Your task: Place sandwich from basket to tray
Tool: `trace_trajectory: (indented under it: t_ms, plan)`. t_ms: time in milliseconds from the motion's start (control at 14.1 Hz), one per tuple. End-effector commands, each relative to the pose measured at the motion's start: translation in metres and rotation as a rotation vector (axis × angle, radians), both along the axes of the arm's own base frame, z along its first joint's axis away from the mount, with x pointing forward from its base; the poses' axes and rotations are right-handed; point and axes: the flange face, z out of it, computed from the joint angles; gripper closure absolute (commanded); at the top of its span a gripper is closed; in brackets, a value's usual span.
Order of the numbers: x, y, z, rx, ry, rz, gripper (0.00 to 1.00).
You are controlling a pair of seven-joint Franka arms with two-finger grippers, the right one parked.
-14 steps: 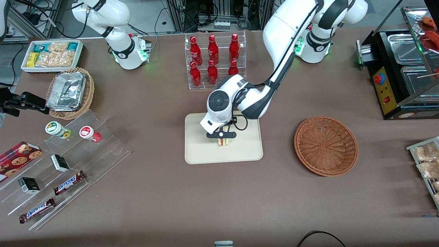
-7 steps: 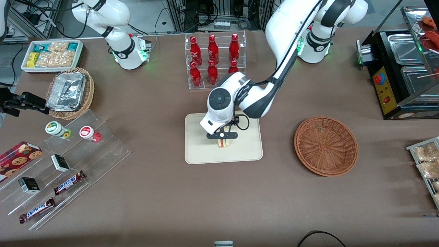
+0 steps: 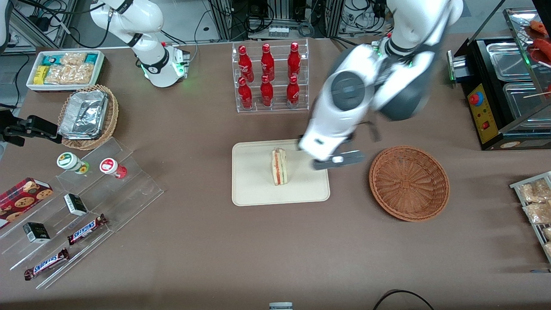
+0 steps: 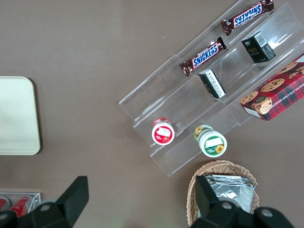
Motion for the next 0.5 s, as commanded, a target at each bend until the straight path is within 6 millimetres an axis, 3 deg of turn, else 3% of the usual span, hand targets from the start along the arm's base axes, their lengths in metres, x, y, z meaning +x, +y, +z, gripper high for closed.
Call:
trace_trajectory:
  t_ms: [0,142,425]
  plan:
    - [0.001,0.077,0.037,0.0,0.017,0.033,0.0]
    - [0.003,0.134,0.058,-0.009,0.014,0.031,0.0]
    - [-0.025,0.213,0.076,0.03,-0.006,-0.034,0.0]
